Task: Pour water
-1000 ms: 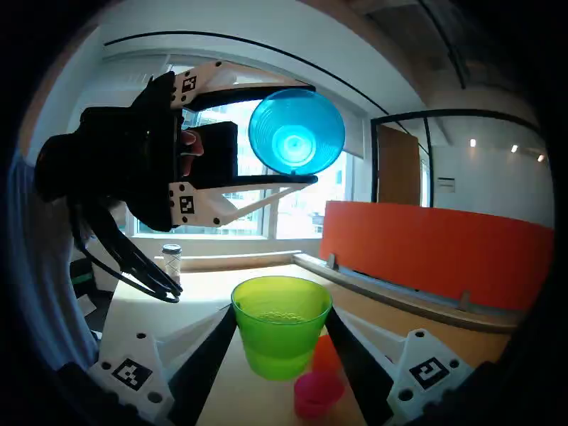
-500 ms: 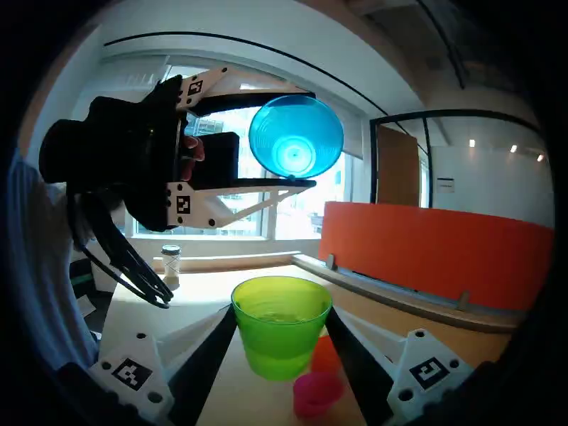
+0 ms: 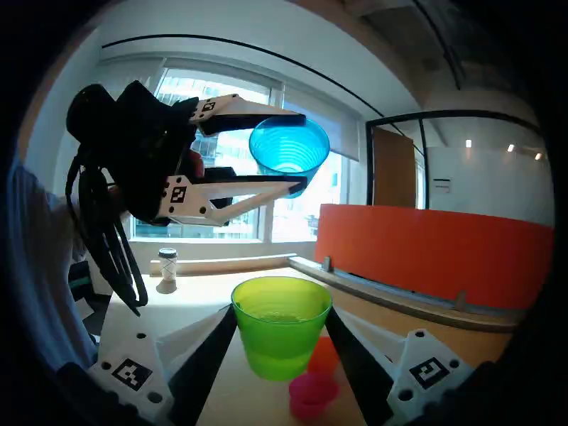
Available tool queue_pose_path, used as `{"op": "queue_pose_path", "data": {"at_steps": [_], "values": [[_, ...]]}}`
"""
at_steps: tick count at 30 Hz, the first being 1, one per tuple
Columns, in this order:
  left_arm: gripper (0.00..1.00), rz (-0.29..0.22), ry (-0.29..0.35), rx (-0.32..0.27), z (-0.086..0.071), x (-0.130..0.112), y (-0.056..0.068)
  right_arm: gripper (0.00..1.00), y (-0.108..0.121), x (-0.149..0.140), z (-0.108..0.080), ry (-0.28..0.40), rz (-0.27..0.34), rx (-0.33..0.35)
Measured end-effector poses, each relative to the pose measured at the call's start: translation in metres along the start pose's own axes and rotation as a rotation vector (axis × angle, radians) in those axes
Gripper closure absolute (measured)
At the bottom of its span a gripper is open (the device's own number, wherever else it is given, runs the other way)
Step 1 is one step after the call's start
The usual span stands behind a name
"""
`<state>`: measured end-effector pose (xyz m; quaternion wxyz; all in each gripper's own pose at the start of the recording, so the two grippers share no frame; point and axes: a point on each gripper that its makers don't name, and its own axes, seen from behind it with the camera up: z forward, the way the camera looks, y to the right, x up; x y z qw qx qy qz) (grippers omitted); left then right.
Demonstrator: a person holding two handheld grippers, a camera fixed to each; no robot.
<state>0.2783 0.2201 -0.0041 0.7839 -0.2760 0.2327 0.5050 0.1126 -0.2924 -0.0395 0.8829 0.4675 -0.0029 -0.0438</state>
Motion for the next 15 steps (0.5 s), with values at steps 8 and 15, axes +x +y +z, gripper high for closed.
{"op": "queue_pose_path", "data": {"at_steps": [8, 15], "values": [[0.12, -0.179, -0.013, -0.002, -0.003, -0.010, 0.001, 0.10, 0.002, 0.002, -0.001, 0.007, 0.003, -0.006], [0.12, -0.375, -0.048, -0.012, -0.003, -0.020, 0.002, 0.10, 0.003, 0.004, -0.002, 0.016, 0.004, -0.005]]}}
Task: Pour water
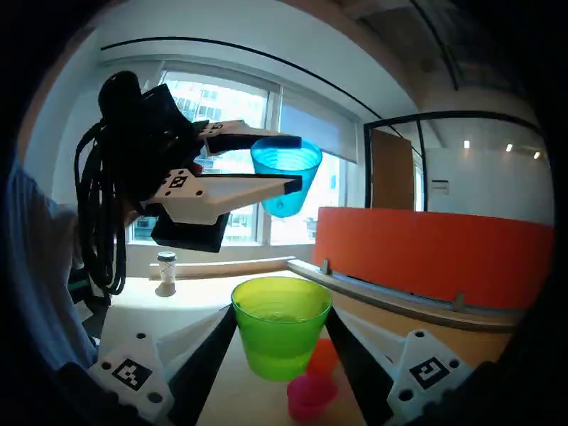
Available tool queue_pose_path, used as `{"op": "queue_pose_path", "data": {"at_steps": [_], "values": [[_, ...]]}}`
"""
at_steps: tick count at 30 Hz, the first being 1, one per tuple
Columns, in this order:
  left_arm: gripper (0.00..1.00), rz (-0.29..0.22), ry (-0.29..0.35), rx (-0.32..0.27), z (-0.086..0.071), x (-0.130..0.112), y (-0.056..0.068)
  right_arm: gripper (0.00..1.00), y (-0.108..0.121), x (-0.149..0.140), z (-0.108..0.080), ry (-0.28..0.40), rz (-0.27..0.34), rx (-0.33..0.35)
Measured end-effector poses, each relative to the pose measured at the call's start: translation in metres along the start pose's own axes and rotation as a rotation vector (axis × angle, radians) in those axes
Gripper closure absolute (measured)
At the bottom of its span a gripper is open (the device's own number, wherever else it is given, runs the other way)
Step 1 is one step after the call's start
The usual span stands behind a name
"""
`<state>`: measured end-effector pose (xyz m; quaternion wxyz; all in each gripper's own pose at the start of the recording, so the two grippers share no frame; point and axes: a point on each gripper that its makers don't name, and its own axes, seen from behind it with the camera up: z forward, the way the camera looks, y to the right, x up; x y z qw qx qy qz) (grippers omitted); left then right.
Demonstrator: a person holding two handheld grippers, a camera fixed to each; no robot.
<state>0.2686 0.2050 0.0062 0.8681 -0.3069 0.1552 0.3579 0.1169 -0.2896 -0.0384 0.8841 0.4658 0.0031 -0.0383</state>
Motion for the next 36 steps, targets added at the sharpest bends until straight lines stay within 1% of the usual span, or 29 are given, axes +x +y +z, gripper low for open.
{"op": "queue_pose_path", "data": {"at_steps": [6, 11, 14, 18, 21, 26, 30, 33, 36], "values": [[0.11, -0.150, -0.010, -0.016, 0.002, -0.004, -0.002, 0.10, 0.000, 0.002, -0.002, 0.007, -0.001, 0.001], [0.11, -0.264, -0.020, -0.027, 0.002, -0.007, -0.004, 0.10, -0.002, 0.005, -0.003, 0.013, 0.000, 0.003], [0.11, -0.338, -0.031, -0.038, 0.001, -0.009, -0.002, 0.10, -0.002, 0.007, -0.004, 0.017, -0.001, 0.007], [0.11, -0.440, -0.049, -0.066, 0.001, -0.014, 0.000, 0.10, -0.003, 0.008, -0.005, 0.018, -0.004, 0.008], [0.11, -0.505, -0.061, -0.090, 0.001, -0.017, 0.001, 0.10, -0.004, 0.009, -0.005, 0.018, -0.005, 0.009], [0.11, -0.588, -0.063, -0.113, -0.002, -0.017, -0.001, 0.10, -0.004, 0.009, -0.005, 0.019, -0.007, 0.011], [0.10, -0.647, -0.070, -0.135, -0.004, -0.019, 0.000, 0.10, -0.004, 0.010, -0.004, 0.020, -0.007, 0.012], [0.10, -0.681, -0.076, -0.149, -0.006, -0.022, 0.002, 0.10, -0.005, 0.011, -0.004, 0.020, -0.006, 0.015], [0.10, -0.701, -0.084, -0.157, -0.007, -0.026, 0.003, 0.10, -0.006, 0.012, -0.004, 0.020, -0.009, 0.017]]}}
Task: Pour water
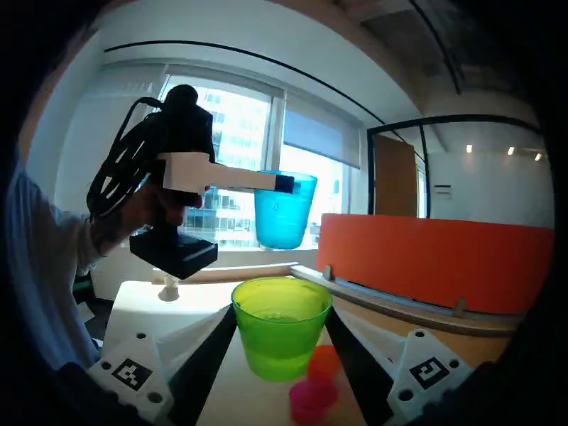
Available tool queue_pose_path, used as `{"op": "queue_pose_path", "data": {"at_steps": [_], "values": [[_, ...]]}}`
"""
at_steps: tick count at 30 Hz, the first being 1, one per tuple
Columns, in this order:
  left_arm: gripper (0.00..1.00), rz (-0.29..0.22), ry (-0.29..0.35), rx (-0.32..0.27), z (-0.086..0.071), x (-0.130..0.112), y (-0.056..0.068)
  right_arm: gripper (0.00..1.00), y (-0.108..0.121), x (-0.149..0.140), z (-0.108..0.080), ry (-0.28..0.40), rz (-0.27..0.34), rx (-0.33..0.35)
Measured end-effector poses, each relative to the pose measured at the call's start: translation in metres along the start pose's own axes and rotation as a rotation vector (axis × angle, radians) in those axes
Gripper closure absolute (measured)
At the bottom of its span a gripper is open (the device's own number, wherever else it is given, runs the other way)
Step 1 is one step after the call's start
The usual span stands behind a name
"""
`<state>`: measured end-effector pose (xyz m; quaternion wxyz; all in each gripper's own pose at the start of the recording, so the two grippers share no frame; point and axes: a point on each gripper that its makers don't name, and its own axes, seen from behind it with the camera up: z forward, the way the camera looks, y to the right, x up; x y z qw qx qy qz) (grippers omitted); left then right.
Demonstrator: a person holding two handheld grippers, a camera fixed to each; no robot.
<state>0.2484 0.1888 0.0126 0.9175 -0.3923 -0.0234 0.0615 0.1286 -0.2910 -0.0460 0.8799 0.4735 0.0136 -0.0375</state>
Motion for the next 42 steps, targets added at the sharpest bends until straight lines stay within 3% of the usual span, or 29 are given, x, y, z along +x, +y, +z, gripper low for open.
{"op": "queue_pose_path", "data": {"at_steps": [17, 42], "values": [[0.10, -0.022, -0.048, 0.013, -0.006, -0.032, -0.011, 0.10, 0.003, -0.003, -0.005, -0.028, -0.003, -0.009], [0.10, -0.055, -0.097, 0.064, -0.026, -0.099, -0.028, 0.10, 0.040, -0.015, -0.042, -0.092, 0.020, -0.087]]}}
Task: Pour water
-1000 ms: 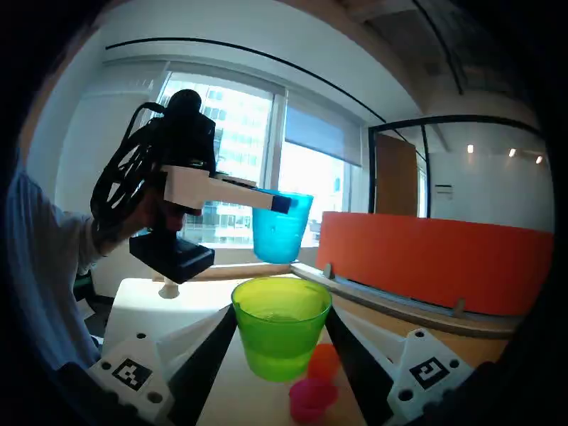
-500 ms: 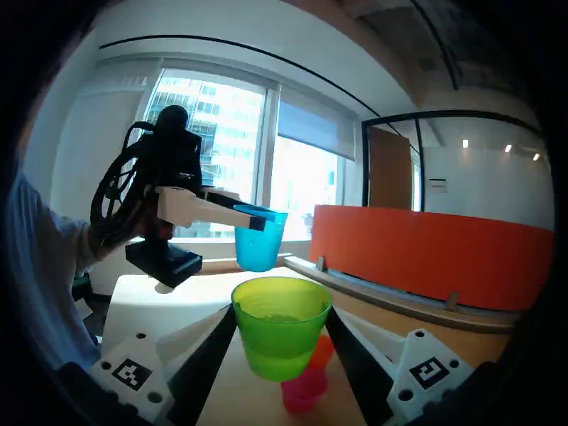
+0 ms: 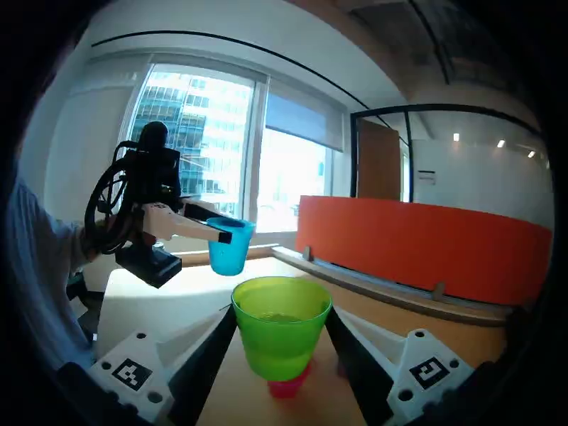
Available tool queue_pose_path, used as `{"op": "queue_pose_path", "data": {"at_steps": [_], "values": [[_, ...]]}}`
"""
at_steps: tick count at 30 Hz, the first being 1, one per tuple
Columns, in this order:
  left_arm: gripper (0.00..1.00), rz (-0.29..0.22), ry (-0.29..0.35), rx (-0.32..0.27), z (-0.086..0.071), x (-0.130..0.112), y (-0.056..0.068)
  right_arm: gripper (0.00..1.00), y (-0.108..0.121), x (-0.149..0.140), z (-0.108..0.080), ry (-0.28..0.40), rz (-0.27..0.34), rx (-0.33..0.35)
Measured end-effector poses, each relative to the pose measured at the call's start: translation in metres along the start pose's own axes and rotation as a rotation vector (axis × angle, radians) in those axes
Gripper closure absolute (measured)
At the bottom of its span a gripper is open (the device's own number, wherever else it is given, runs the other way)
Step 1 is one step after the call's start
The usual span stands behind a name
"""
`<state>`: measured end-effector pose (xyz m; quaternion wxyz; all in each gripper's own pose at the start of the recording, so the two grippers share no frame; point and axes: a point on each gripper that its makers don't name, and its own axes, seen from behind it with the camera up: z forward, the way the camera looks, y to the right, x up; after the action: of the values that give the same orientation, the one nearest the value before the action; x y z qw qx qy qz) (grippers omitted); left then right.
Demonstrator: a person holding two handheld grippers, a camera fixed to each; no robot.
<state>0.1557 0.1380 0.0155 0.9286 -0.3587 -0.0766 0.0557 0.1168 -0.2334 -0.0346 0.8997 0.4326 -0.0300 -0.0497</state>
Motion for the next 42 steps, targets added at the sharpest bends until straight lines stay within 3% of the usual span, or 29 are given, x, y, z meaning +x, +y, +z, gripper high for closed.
{"op": "queue_pose_path", "data": {"at_steps": [17, 42], "values": [[0.10, 0.007, -0.014, 0.024, -0.015, -0.036, -0.001, 0.10, 0.023, -0.011, -0.022, -0.039, 0.010, -0.040], [0.10, 0.028, -0.122, 0.033, -0.020, -0.104, 0.008, 0.10, 0.038, -0.038, -0.045, -0.125, 0.032, -0.050]]}}
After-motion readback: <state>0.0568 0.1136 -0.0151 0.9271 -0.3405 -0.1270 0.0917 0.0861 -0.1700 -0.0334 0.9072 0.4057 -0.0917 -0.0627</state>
